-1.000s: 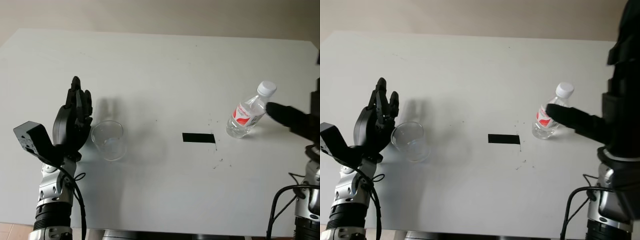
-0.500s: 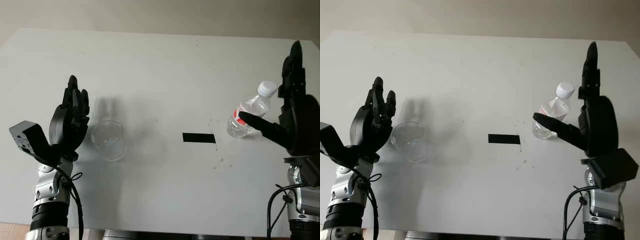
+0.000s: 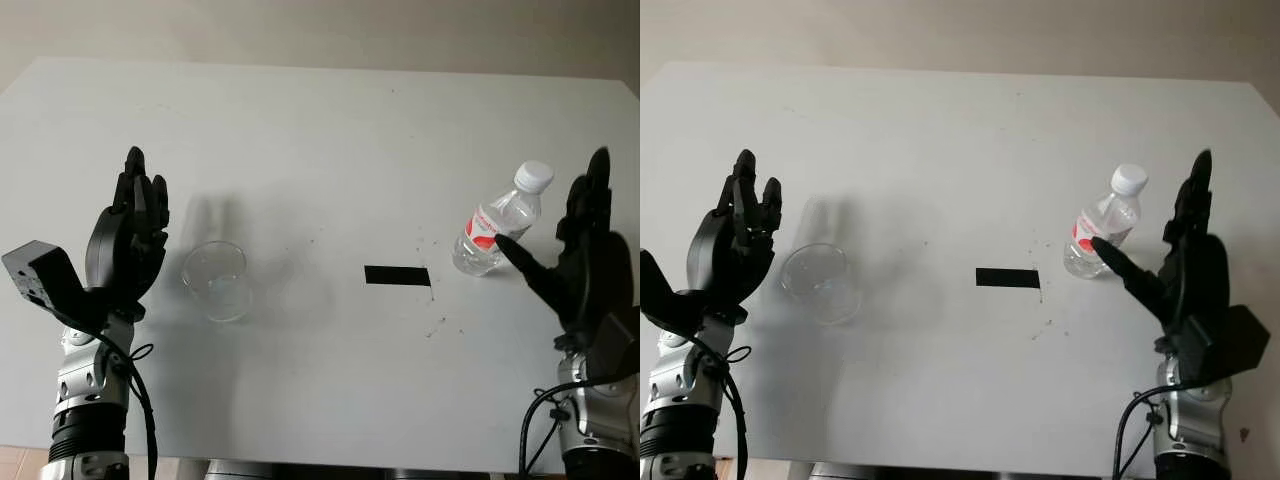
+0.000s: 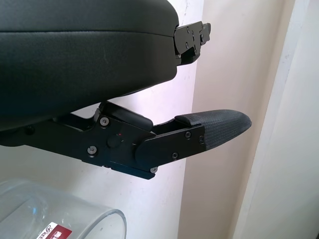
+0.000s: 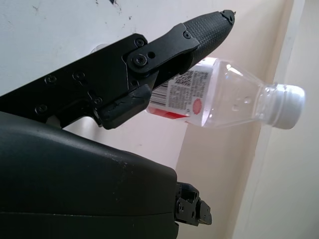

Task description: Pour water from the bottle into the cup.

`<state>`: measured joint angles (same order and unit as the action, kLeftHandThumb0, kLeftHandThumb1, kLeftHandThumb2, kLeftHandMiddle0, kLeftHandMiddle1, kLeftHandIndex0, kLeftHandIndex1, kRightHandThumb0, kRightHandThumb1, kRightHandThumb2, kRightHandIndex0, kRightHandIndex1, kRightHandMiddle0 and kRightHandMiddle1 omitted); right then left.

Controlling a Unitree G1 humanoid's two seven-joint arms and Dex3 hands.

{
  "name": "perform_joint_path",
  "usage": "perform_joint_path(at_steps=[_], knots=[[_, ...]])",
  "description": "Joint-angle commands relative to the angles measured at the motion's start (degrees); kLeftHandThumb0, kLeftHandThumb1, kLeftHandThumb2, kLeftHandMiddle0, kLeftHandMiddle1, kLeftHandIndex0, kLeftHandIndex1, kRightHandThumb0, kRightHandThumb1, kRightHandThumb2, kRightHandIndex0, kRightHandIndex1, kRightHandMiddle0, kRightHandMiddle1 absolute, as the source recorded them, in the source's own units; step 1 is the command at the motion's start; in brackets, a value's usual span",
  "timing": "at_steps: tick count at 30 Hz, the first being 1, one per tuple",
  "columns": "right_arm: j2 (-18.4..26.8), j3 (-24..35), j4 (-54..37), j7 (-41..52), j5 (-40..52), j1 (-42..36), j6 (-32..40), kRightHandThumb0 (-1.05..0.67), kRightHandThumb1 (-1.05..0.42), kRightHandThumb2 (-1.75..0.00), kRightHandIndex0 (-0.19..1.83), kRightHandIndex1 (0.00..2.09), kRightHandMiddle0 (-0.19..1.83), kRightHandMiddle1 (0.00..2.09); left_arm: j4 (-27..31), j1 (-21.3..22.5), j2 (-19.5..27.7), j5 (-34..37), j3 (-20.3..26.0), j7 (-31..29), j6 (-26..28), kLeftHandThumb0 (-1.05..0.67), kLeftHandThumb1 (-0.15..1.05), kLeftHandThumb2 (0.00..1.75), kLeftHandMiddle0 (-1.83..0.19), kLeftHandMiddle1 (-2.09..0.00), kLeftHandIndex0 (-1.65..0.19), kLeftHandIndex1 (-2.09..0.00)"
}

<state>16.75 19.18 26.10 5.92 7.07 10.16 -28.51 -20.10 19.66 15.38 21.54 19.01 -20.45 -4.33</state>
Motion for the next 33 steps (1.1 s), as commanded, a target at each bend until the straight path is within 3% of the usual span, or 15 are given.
perform_joint_path(at_steps=[1,15,26,33], knots=[[-0.4,-0.1,1.5,-0.5,0.1,0.8,-0.6,-0.94,-0.88,-0.06,-0.19,0.00,-0.19,0.00,-0.4,0.0,0.7,-0.2,0.2,-0.4,-0.7,-0.78,1.05,0.64,0.19,0.00,0.19,0.00],[-0.3,-3.3,8.5,1.5,-0.6,4.5,-0.3,-0.91,-0.89,-0.06,-0.19,0.00,-0.19,0.00,-0.2,0.0,0.7,-0.1,0.4,-0.8,-0.9,-0.78,1.05,0.63,0.19,0.00,0.19,0.00],[2.0,-5.3,22.2,2.6,-3.1,14.3,1.4,-0.98,-0.91,-0.06,-0.19,0.00,-0.19,0.00,-0.1,-0.3,0.2,-0.2,0.0,-0.4,-1.1,-0.78,1.05,0.63,0.19,0.00,0.19,0.00],[-0.4,-2.7,24.4,5.5,3.5,17.2,3.9,-0.78,-0.87,-0.04,-0.19,0.00,-0.19,0.00,0.4,-0.7,0.6,-0.3,0.0,-0.3,-0.8,-0.78,1.05,0.64,0.19,0.00,0.19,0.00]])
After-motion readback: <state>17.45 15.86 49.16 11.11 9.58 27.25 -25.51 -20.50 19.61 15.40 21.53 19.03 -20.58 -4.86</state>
